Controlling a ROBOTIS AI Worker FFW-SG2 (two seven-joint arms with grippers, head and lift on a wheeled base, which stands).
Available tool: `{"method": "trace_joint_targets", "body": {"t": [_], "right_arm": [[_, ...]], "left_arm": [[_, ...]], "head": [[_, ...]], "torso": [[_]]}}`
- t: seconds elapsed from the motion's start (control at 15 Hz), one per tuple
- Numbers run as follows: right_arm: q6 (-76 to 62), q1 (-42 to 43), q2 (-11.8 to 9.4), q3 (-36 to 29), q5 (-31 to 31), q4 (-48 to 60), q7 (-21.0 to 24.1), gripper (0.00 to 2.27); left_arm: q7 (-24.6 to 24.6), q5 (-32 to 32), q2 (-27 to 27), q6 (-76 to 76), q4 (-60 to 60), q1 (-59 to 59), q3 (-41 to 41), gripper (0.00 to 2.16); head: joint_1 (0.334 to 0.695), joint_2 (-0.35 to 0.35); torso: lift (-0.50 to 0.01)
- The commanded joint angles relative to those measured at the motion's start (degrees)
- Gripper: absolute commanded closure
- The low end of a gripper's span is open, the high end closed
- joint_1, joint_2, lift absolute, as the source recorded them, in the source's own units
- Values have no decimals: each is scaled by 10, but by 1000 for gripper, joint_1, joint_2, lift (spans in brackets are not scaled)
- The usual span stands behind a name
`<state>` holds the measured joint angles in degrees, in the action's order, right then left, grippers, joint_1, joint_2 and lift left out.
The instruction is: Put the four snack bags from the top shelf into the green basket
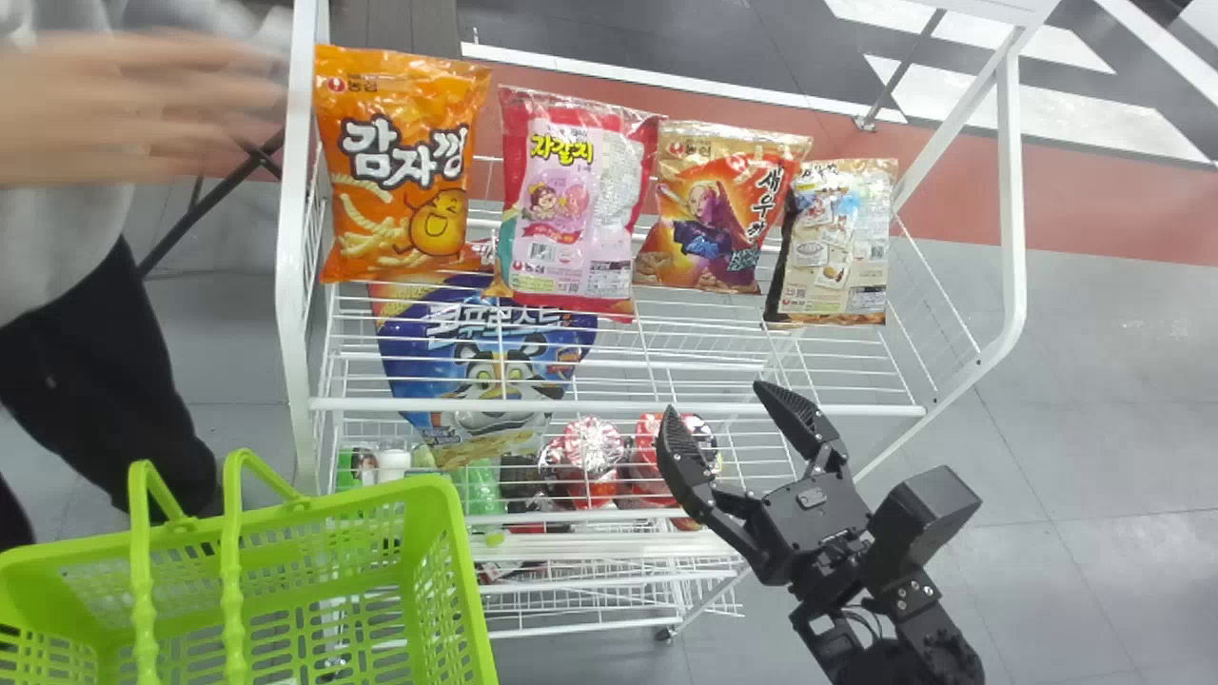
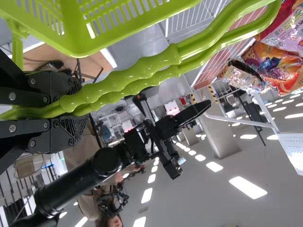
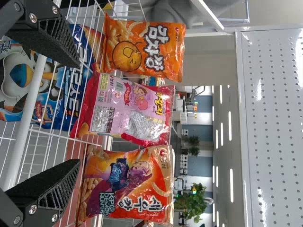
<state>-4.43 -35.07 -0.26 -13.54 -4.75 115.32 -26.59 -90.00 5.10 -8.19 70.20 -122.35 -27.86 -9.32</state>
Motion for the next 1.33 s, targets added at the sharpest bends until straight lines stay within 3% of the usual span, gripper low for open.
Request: {"method": "trace_joint_targets", "body": {"t": [0.0,0.73,1.0,1.27], "right_arm": [[0,0,3,0,0,0,0,97],[14,13,3,10,0,-4,1,97],[79,81,3,52,10,-18,30,97],[137,185,3,106,7,-62,68,97]], "left_arm": [[-6,0,0,1,0,0,0,2148],[-6,-3,-1,1,2,4,3,2148],[-6,-3,-3,6,-3,4,1,2148],[-6,0,-5,10,-4,1,-6,2148]], "head": [[695,-314],[695,-311],[695,-281],[695,-202]], "torso": [[0],[0],[0],[0]]}}
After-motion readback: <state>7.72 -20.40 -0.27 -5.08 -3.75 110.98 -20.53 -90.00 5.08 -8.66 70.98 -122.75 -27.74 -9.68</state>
